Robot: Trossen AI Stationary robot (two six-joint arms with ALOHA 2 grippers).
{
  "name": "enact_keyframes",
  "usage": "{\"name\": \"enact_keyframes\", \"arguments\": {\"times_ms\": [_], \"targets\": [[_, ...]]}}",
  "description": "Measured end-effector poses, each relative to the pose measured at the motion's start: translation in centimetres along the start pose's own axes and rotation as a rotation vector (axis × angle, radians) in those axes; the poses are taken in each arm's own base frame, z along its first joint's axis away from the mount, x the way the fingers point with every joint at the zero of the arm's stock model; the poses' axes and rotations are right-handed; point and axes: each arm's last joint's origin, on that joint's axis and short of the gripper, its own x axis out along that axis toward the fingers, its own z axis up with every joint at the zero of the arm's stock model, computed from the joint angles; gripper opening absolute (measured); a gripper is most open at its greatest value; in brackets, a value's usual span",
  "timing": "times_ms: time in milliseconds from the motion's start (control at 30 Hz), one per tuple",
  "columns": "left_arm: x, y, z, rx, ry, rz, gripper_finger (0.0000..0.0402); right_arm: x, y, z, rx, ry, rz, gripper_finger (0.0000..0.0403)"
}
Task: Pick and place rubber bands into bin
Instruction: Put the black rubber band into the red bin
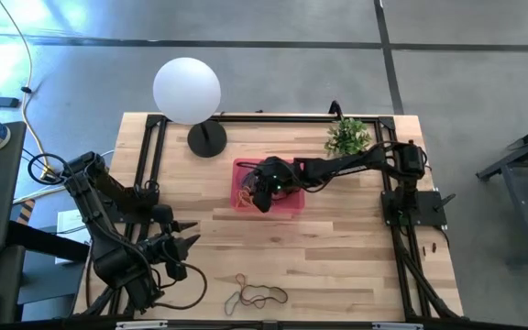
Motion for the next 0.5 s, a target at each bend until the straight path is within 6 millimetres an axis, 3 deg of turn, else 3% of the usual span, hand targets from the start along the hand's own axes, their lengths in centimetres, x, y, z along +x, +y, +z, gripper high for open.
{"name": "enact_keyframes", "arguments": {"times_ms": [200,500], "targets": [[0.0,-0.1,-0.1,-0.002,0.020,-0.015,0.0147,-0.3,1.3,-0.1,-0.072,0.008,0.095,0.0177],[1.3,-2.5,-1.1,0.037,0.039,-0.099,0.0147,-3.4,8.3,-2.2,-0.317,0.053,0.317,0.0160]]}}
